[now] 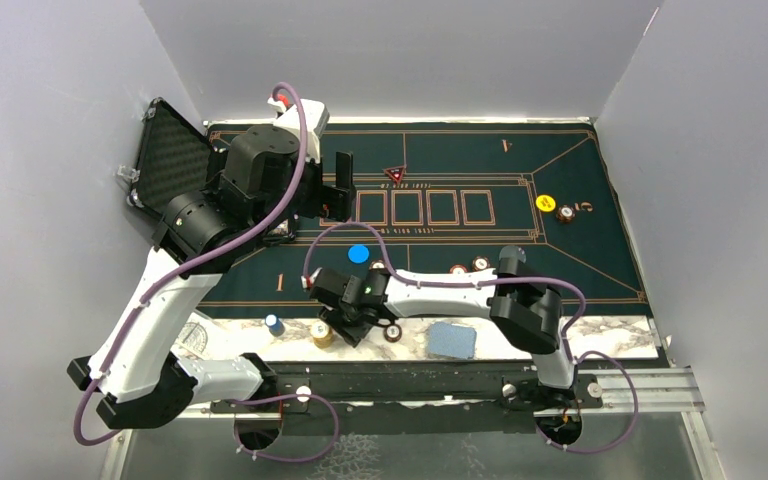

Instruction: Distribute texas hold em gaming equipment

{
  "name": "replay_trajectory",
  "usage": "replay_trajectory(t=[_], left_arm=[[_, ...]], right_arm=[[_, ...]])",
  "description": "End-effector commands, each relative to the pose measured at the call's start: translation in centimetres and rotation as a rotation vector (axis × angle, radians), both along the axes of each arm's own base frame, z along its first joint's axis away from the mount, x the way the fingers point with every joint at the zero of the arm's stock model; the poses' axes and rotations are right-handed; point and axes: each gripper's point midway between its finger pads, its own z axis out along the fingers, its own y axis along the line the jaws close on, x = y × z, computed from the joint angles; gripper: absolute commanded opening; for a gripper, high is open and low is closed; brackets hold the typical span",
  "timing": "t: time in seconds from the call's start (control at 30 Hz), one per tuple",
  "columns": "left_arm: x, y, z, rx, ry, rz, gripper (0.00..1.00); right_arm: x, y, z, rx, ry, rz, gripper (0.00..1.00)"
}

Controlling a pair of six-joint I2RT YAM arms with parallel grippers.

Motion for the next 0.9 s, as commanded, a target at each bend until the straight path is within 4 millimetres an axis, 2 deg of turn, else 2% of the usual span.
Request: replay_trajectory(t=[0.0, 0.1, 0.23, 0.5, 0.7, 0.83, 0.87], left_arm=[[0.2, 0.0, 0.4, 0.002, -0.019, -0.002, 0.99], [0.3, 0.0, 0.4, 0.007, -0.020, -0.002, 0.99], [0.4, -0.1, 0.3, 0.011, -0.019, -0.003, 0.99], [0.8, -0.5, 0.4, 0.022, -0.022, -0.016, 0.99], [0.9, -0.7, 0.6, 0.021, -0.023, -0.021, 0.99], [0.9, -0.6, 0.8, 0.020, -0.026, -0.019, 0.99], [0.9, -0.5, 0.7, 0.022, -0.026, -0.019, 0.99]], right_arm=[[0.7, 0.9, 2.5, 0.048, -0.034, -0.024, 0.37], [1.6, 0.1, 3.4, 0.055, -0.039, -0.063, 0.36], [4.3, -2.1, 3.8, 0.058, -0.057, -0.170, 0.36], [10.3, -6.9, 1.1, 0.010, -0.065, -0.328, 0.36], [11.8, -7.4, -0.5, -0.022, -0.069, -0.334, 0.37], [11.7, -7.6, -1.4, -0.031, -0.036, -0.344, 0.42], [11.5, -7.8, -1.5, -0.030, -0.029, -0.348, 0.46]])
